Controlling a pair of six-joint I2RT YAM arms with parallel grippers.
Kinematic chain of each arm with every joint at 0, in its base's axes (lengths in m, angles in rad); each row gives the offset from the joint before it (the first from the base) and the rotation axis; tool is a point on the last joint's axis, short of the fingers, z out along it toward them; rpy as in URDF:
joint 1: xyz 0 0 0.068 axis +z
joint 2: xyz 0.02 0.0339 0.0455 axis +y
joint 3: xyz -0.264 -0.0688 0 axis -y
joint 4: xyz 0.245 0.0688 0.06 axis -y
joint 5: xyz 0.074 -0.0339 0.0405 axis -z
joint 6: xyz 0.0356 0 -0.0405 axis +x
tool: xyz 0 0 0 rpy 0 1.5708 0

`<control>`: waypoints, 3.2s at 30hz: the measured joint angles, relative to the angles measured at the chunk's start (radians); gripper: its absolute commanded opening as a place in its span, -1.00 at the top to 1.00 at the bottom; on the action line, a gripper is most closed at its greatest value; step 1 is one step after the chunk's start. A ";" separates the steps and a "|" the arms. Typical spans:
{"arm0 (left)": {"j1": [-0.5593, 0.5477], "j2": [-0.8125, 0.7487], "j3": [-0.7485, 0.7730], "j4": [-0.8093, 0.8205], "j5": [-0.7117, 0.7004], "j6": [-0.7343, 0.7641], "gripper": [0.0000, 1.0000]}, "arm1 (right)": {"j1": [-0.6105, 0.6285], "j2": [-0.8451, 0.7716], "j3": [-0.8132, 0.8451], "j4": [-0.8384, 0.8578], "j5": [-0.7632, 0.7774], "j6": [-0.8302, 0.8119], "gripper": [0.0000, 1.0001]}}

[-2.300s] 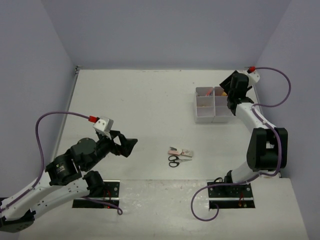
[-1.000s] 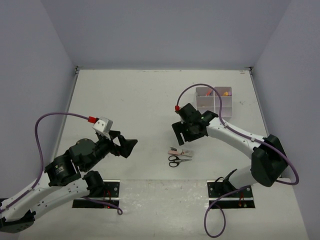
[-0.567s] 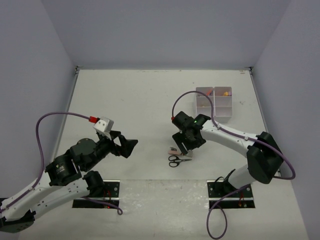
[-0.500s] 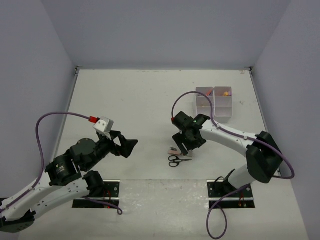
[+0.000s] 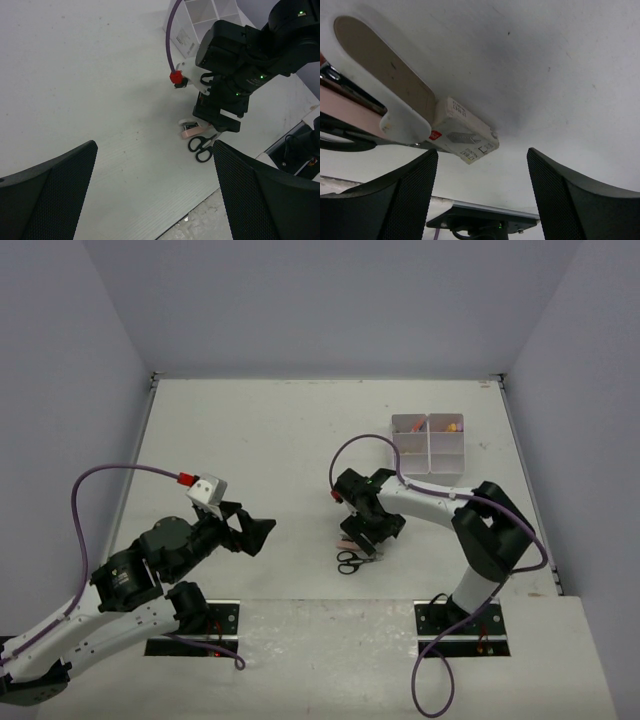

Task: Sort the stationery into containers
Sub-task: Pick up the stationery from the center of the board, then place the stationery in the storage box.

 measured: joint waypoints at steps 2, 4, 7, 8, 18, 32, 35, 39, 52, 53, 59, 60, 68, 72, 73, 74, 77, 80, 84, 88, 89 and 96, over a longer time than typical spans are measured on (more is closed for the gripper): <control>0.000 -0.001 0.000 0.000 0.000 0.000 -1.00 | 0.000 0.029 0.009 0.012 0.000 -0.013 -0.37; 0.000 -0.002 0.000 0.000 0.000 0.000 -1.00 | 0.000 0.043 0.013 0.027 -0.007 -0.028 -0.31; 0.000 -0.002 0.000 0.000 0.000 0.000 -1.00 | 0.000 0.046 0.020 0.042 -0.030 -0.049 -0.07; 0.000 -0.002 0.000 0.000 0.000 0.000 -1.00 | 0.000 0.046 0.024 0.048 -0.041 -0.055 0.07; 0.000 -0.006 0.000 0.000 0.000 0.000 -1.00 | 0.002 0.056 0.034 0.056 -0.077 -0.079 0.20; 0.000 -0.009 0.000 0.000 0.000 0.000 -1.00 | 0.005 0.062 0.035 0.054 -0.034 -0.058 0.76; 0.000 -0.009 0.000 0.000 0.000 0.000 -1.00 | 0.003 0.000 0.035 0.053 0.037 -0.036 0.86; 0.000 -0.009 0.000 0.000 0.000 0.000 -1.00 | -0.019 -0.136 0.040 0.057 0.182 0.007 0.92; 0.000 -0.024 0.000 0.000 0.000 0.000 -1.00 | -0.556 -0.519 0.027 0.380 0.207 0.308 1.00; 0.000 -0.027 0.000 0.001 0.001 0.000 -1.00 | -0.609 -0.545 0.011 0.420 0.177 0.363 1.00; 0.000 -0.033 0.000 0.001 0.003 0.000 -1.00 | -0.770 -0.616 -0.118 0.616 0.098 0.728 1.00; 0.000 -0.033 0.000 0.001 0.004 0.000 -1.00 | -0.775 -0.613 -0.133 0.628 0.094 0.790 1.00; 0.000 -0.047 0.000 0.001 0.007 0.000 -1.00 | -0.790 -0.473 -0.136 0.693 0.074 1.110 1.00; 0.000 -0.052 0.000 0.005 0.009 0.000 -1.00 | -0.822 -0.373 -0.132 0.727 0.043 1.160 1.00; 0.000 -0.052 0.000 0.007 0.009 0.000 -1.00 | -0.834 -0.351 -0.131 0.730 0.034 1.165 1.00; 0.000 -0.052 0.000 0.007 0.009 0.000 -1.00 | -0.842 -0.335 -0.131 0.733 0.028 1.170 1.00; 0.000 -0.052 0.000 0.008 0.013 0.001 -1.00 | -0.855 -0.314 -0.134 0.759 0.017 1.184 1.00; 0.000 -0.051 0.000 0.008 0.017 0.001 -1.00 | -0.855 -0.314 -0.137 0.793 0.010 1.191 0.86; 0.000 -0.051 0.000 0.008 0.020 0.001 -1.00 | -0.855 -0.313 -0.137 0.820 0.007 1.192 0.82; 0.000 -0.051 0.000 0.008 0.020 0.002 -1.00 | -0.859 -0.295 -0.138 0.834 0.004 1.191 0.83; 0.000 -0.051 0.000 0.009 0.020 0.002 -1.00 | -0.860 -0.291 -0.140 0.836 0.004 1.191 0.83; 0.000 -0.051 0.000 0.017 0.020 0.002 -1.00 | -0.862 -0.278 -0.160 0.848 0.001 1.191 0.76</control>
